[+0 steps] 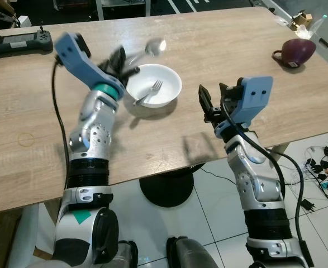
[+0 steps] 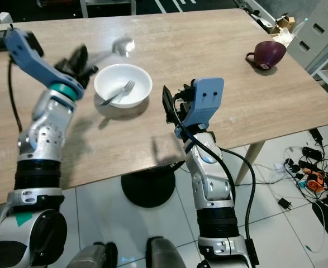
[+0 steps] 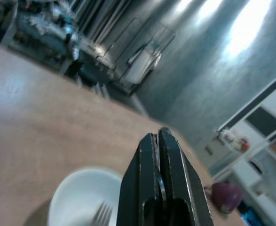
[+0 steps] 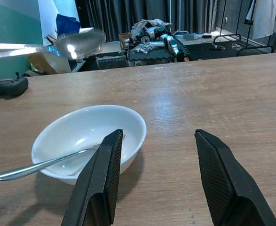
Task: Setting the table
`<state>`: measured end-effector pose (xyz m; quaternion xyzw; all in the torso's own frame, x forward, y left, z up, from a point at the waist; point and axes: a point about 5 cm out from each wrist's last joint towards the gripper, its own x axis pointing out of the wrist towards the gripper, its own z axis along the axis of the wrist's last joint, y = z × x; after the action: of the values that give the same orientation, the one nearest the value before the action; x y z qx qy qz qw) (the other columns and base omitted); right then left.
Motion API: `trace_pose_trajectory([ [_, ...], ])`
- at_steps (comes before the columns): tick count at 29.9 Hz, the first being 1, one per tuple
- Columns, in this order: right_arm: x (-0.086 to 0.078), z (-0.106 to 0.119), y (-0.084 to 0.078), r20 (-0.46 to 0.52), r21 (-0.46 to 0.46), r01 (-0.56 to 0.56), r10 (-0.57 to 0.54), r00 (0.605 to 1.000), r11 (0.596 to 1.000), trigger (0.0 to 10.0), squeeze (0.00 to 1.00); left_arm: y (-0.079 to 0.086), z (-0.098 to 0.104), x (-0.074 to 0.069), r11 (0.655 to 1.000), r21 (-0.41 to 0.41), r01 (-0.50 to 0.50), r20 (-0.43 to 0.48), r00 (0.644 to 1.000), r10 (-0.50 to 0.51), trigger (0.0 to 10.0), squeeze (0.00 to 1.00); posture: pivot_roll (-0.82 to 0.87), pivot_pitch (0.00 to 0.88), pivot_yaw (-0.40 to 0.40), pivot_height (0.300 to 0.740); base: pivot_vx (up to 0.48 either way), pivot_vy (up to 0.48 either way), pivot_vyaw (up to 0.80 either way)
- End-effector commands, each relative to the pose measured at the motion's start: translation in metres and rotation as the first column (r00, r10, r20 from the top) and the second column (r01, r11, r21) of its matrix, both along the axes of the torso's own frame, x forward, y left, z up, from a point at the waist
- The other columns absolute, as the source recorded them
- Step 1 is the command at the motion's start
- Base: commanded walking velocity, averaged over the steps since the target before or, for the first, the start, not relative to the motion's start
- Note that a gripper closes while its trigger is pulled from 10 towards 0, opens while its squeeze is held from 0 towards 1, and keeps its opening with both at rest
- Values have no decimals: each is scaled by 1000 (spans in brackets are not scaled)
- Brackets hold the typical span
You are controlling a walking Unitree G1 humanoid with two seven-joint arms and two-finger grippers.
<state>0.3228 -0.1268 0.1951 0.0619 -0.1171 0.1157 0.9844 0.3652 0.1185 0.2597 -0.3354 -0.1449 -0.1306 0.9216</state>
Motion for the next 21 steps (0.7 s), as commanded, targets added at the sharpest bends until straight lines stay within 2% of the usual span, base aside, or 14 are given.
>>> trace_pose_trajectory([
  [1, -1, 1, -1, -5, 7, 0, 1, 1000, 1000, 10000, 0, -8, 8, -6, 999, -3, 52, 41, 998, -52, 10000, 0, -130, 77, 19, 740, 0, 0, 0],
  [10, -1, 2, 1, -1, 17, -10, 10, 1000, 1000, 10000, 0, -10, 16, -14, 995, -30, 100, 76, 992, -97, 10000, 0, -127, 75, 21, 740, 0, 0, 0],
  [11, -2, 3, 3, -8, 55, -31, 32, 999, 998, 10000, 0, -10, 15, -18, 989, -53, 136, 82, 988, -131, 10000, 0, -129, 75, 22, 740, 0, 0, 0],
  [12, -2, 3, 3, -8, 55, -31, 32, 999, 998, 10000, 0, -10, 15, -18, 989, -53, 136, 82, 988, -131, 10000, 0, -129, 75, 22, 740, 0, 0, 0],
  [13, -3, 4, 7, -29, 148, -80, 85, 996, 986, 10000, 0, -11, 14, -23, 979, -69, 191, 91, 979, -184, 10000, 0, -127, 76, 21, 740, 0, 0, 0],
  [15, -3, 4, 7, -29, 148, -80, 85, 996, 986, 10000, 0, -11, 14, -23, 979, -69, 191, 91, 979, -184, 10000, 0, -127, 76, 21, 740, 0, 0, 0],
  [16, -6, 6, 10, -38, 265, -135, 150, 988, 955, 10000, 0, -13, 11, -28, 966, -82, 246, 94, 967, -239, 10000, 0, -126, 77, 21, 740, 0, 0, 0],
  [18, -6, 6, 10, -38, 265, -135, 150, 988, 955, 10000, 0, -13, 11, -28, 966, -82, 246, 94, 967, -239, 10000, 0, -126, 77, 21, 740, 0, 0, 0],
  [19, -9, 9, 14, -29, 390, -205, 235, 972, 898, 10000, 0, -15, 8, -32, 951, -90, 297, 95, 953, -289, 10000, 0, -126, 77, 21, 740, 0, 0, 0],
  [20, -9, 9, 14, -29, 390, -205, 235, 972, 898, 10000, 0, -15, 8, -32, 951, -90, 297, 95, 953, -289, 10000, 0, -126, 77, 21, 740, 0, 0, 0],
  [21, -13, 13, 19, -8, 502, -279, 327, 945, 819, 10000, 0, -18, 5, -35, 937, -95, 335, 86, 941, -328, 10000, 0, -125, 78, 21, 740, 0, 0, 0],
])
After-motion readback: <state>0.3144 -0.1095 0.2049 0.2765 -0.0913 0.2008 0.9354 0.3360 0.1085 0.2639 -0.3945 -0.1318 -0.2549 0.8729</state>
